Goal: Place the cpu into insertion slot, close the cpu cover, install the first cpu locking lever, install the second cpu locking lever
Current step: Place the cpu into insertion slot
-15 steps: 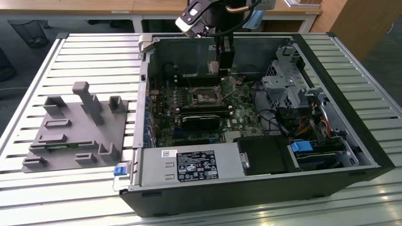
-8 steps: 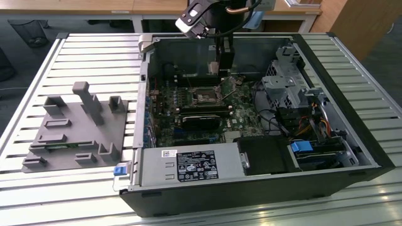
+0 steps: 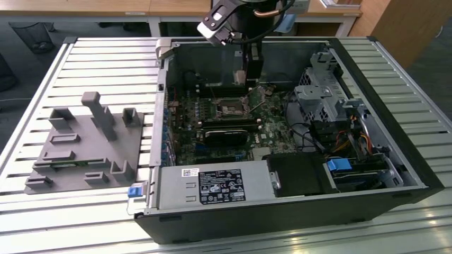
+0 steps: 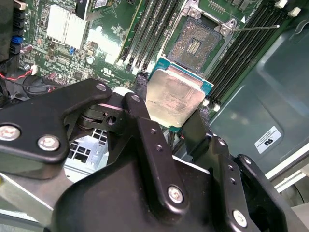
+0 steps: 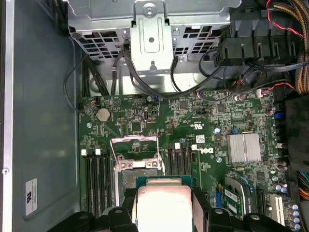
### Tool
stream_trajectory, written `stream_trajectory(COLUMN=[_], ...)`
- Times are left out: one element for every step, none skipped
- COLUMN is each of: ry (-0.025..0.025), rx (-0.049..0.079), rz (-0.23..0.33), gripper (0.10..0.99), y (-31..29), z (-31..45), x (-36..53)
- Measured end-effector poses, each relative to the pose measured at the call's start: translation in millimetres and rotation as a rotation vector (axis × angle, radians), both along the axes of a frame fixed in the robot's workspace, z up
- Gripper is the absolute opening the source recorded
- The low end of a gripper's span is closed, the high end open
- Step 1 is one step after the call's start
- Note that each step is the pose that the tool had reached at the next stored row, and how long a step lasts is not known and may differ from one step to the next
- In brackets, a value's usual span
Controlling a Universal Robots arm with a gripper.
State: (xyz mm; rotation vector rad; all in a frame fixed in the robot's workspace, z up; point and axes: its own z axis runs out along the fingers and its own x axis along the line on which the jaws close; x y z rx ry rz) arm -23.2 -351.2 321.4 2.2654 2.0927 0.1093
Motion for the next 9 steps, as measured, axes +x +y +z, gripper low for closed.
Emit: stream_trajectory(ry=[0.0,0.0,0.0,0.0,0.0,0.0,0.0,0.0,0.0], rx=[0.0,0.0,0.0,0.0,0.0,0.0,0.0,0.0,0.0], rz=[0.0,0.0,0.0,0.0,0.0,0.0,0.0,0.0,0.0], gripper=[0.545,0.545,0.545,0.545,0.545,0.545,0.545,0.545,0.545], y=[0.0,0.0,0.0,0.0,0.0,0.0,0.0,0.0,0.0], z=[-0.2,-0.4,-2.3,-4.3,-4.4,-4.6,-4.8,-5.0,-5.2], x=[0.0,0.0,0.0,0.0,0.0,0.0,0.0,0.0,0.0])
